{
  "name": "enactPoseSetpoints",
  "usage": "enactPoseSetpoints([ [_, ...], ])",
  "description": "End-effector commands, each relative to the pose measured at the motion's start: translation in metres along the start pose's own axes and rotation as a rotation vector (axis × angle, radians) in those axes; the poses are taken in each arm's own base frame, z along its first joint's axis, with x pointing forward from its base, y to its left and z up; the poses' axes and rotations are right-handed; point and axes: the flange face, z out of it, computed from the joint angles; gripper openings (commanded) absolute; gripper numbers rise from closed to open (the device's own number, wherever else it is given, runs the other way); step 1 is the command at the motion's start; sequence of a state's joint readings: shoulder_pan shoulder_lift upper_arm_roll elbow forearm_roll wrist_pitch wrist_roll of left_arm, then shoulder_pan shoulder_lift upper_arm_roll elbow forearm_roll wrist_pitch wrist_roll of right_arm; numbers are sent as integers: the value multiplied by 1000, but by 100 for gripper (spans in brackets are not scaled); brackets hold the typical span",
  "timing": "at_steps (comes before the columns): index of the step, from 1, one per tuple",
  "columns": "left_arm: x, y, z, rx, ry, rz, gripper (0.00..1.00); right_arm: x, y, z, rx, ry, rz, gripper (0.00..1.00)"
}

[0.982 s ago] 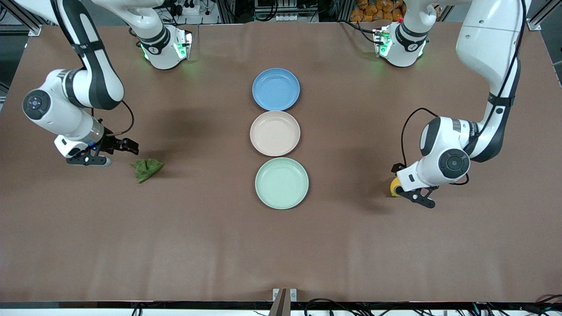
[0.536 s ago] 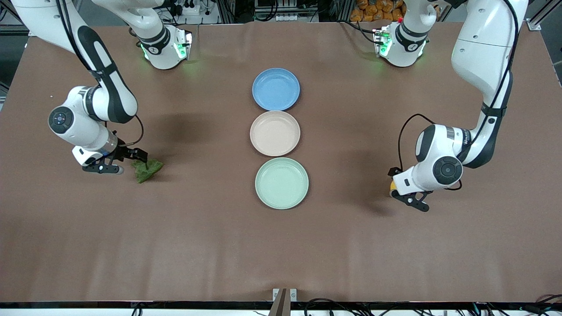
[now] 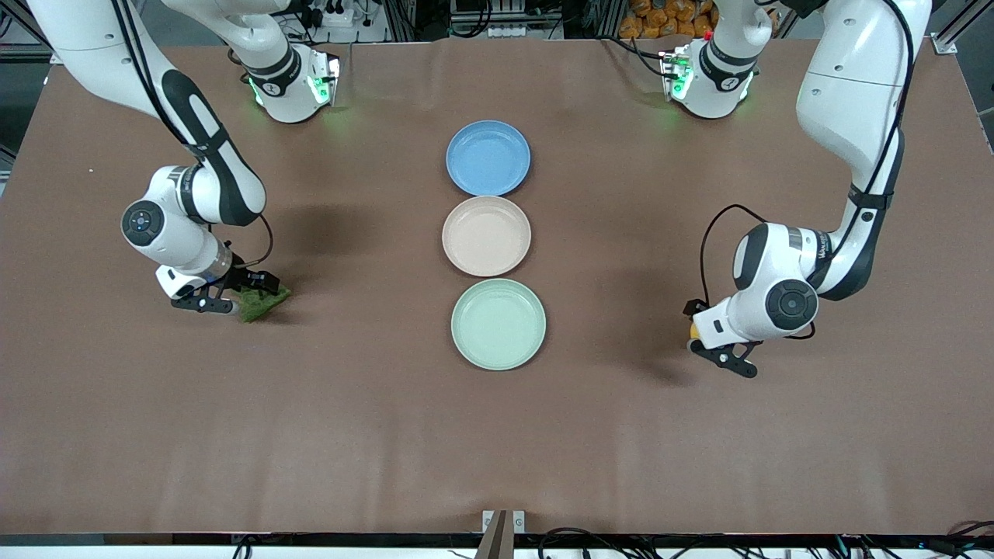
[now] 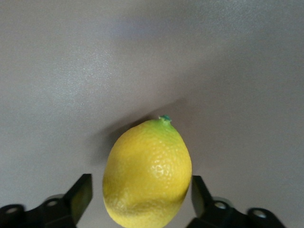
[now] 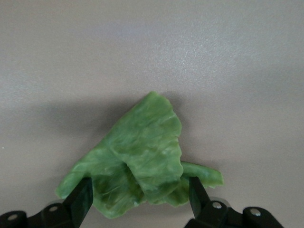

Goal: Place lemon and lettuce in plates
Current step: 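Lift the lemon with the left gripper while the right gripper lifts the lettuce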

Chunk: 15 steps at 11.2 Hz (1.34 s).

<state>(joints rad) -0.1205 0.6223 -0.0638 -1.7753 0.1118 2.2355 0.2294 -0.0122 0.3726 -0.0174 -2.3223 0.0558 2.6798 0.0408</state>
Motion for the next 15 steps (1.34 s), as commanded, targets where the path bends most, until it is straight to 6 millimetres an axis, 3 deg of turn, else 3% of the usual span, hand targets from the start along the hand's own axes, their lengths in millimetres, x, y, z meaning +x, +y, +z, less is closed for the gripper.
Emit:
enactPoseSetpoints([
  [1,7,2,-2,-46,19,-50,0,0,0,5,6,9,22,54],
  [3,7,3,-2,-47,19,-51,0,1,0,4,6,10,22,23],
  [5,9,8,-9,-47,30,-77,0,2,-1,3,7,7,21,1],
  [7,11,26,-26,-67,44,-124,0,9,-2,-9,9,28,18,0],
  [11,11,68,-71,-90,49,-226,0,38,-10,-60,17,-54,45,0],
  [13,14,94,-104,-102,91,-293,0,50,-29,-82,26,-70,86,0],
  [15,11,133,-120,-119,57,-334,0,62,-52,-104,32,-79,146,0],
])
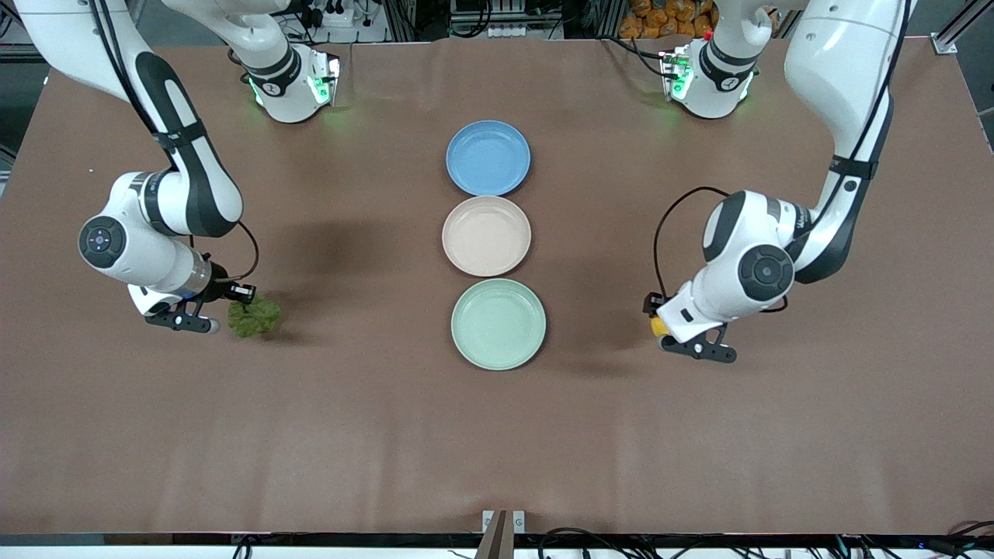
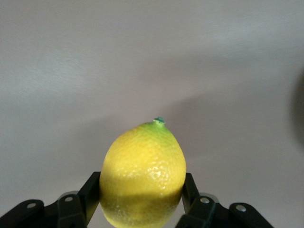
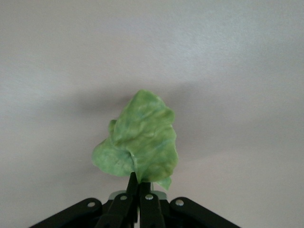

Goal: Place lemon and lettuce in plates
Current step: 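Lift the lemon with the left gripper while the right gripper lifts the lettuce, then carry the lemon to the beige plate while the right gripper carries lettuce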

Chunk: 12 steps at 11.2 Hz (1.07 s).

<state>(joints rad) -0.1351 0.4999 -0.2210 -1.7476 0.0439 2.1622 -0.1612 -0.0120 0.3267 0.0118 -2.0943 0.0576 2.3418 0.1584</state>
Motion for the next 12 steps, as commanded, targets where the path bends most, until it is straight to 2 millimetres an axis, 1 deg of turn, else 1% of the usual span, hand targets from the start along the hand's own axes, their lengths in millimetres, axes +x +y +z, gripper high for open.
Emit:
enactPoseSetpoints([
  [1,-23,53,-28,-21,-46,-71,0,9,-39,-33,33,-20,101,0],
  [2,-31,75,-27,-23,-72,-89,0,13,-56,-43,70,-30,150,0],
  [3,-40,109,-27,-30,-78,-114,0,11,-78,-51,106,-34,183,0],
  [4,-50,140,-25,-30,-84,-116,0,12,-93,-57,129,-30,221,0],
  [5,-58,168,-18,-30,-95,-111,0,9,-113,-62,148,-31,255,0],
  [6,-70,201,-8,-20,-109,-105,0,9,-132,-64,161,-33,294,0],
  [7,-83,234,5,-11,-124,-95,0,10,-157,-64,178,-40,348,0],
  [8,-93,265,17,-6,-136,-79,0,11,-192,-65,201,-46,401,0],
  [9,-102,288,30,-2,-150,-71,0,15,-219,-67,217,-45,459,0],
  [10,-115,315,45,8,-165,-71,0,16,-245,-65,228,-46,522,0],
  [11,-126,335,64,20,-182,-64,0,14,-273,-61,239,-49,574,0],
  [12,-136,350,87,59,-177,-38,0,8,-299,-55,246,-52,645,0],
])
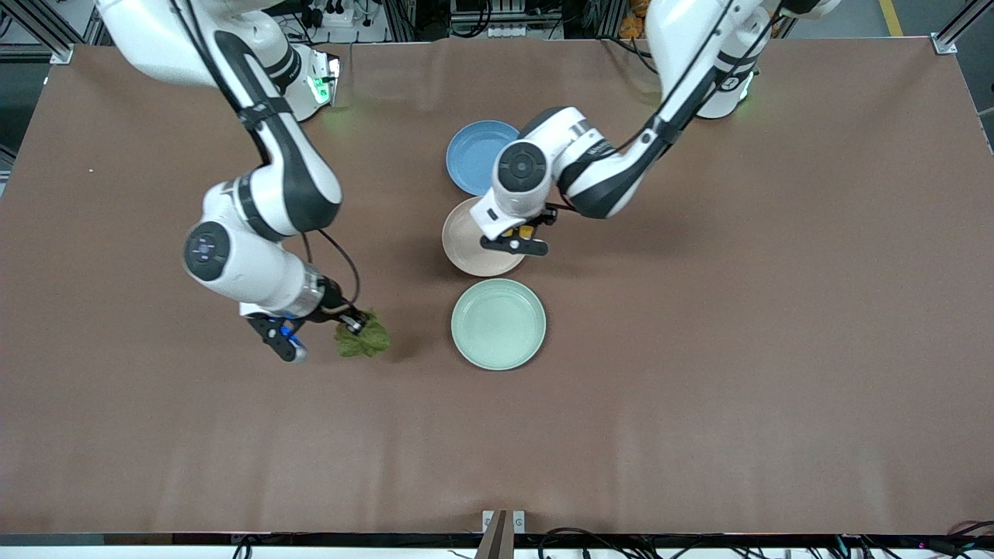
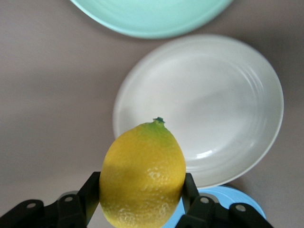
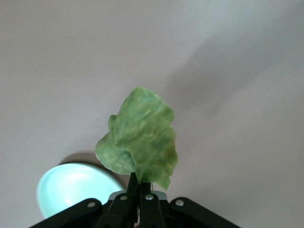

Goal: Place lemon and lettuce in plates
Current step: 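Carry the lemon to the beige plate while the right gripper carries lettuce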

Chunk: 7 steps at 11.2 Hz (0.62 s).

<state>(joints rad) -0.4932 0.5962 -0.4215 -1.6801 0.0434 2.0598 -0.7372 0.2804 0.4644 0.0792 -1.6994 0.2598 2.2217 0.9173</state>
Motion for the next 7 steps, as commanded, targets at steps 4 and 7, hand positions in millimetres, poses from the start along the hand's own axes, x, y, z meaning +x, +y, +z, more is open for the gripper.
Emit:
enactPoseSetpoints([
  [4,5,52,73,98,45,-7,0,-53,-70,32,83,2,350,0],
  [7,7,54,72,100,73,0,100,-92,-96,30,189,13,457,0],
])
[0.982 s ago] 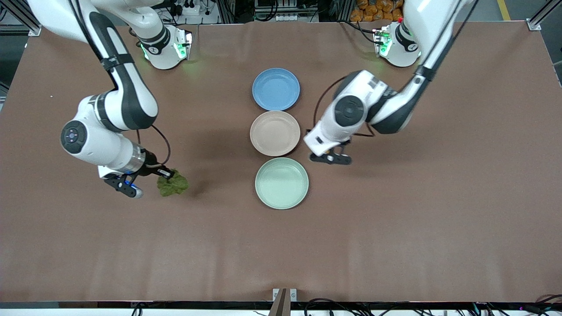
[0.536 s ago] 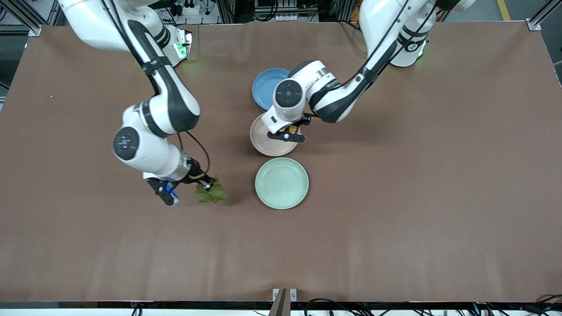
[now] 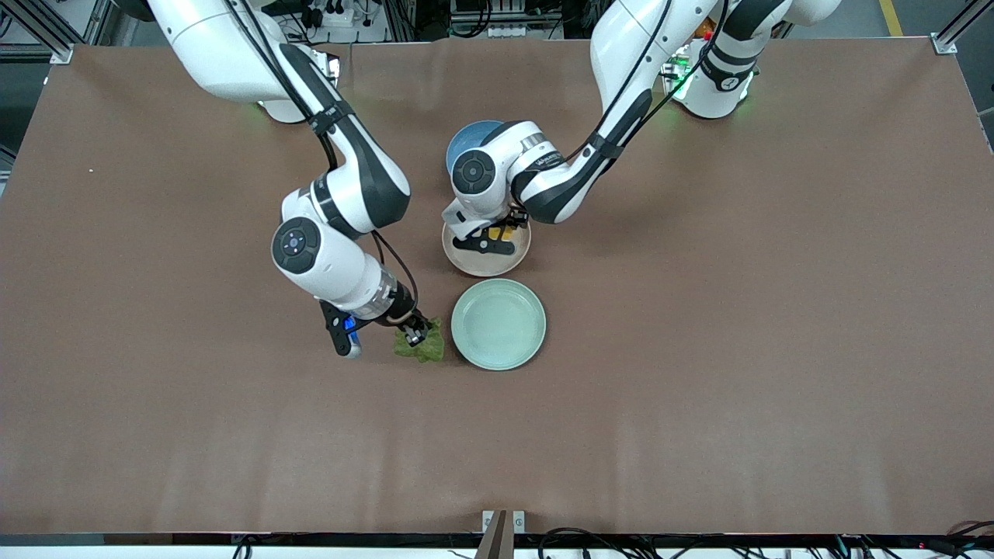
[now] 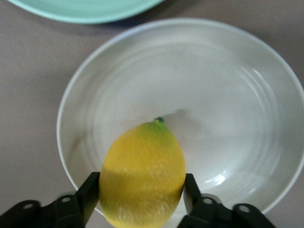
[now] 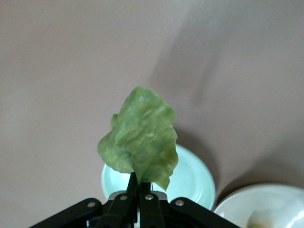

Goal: Place lemon and lettuce in plates
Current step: 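Carry the lemon to the beige plate while the right gripper carries lettuce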

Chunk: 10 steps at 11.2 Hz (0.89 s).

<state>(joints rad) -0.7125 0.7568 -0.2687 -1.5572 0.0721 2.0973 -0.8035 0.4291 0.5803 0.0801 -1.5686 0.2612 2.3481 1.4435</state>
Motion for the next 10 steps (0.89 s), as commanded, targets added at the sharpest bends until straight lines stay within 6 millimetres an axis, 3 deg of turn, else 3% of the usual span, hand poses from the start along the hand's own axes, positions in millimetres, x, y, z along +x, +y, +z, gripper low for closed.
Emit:
enactPoseSetpoints([
  [1,8,1,-10,10,53,-9,100,-47,-10,7,95,-18,97,0],
  [3,27,-20,-30,5,88,-50,100,-65,-7,27,111,-22,121,0],
  [4,38,-33,-50,-9,112,-73,100,-73,-7,34,139,-25,116,0],
  [6,67,-77,-78,-31,136,-138,100,-79,-3,50,134,-27,151,0],
  [9,84,-117,-106,-28,153,-187,100,-87,0,71,168,-31,173,0],
  [10,90,-134,-120,-28,160,-212,100,-100,5,87,181,-32,164,0],
])
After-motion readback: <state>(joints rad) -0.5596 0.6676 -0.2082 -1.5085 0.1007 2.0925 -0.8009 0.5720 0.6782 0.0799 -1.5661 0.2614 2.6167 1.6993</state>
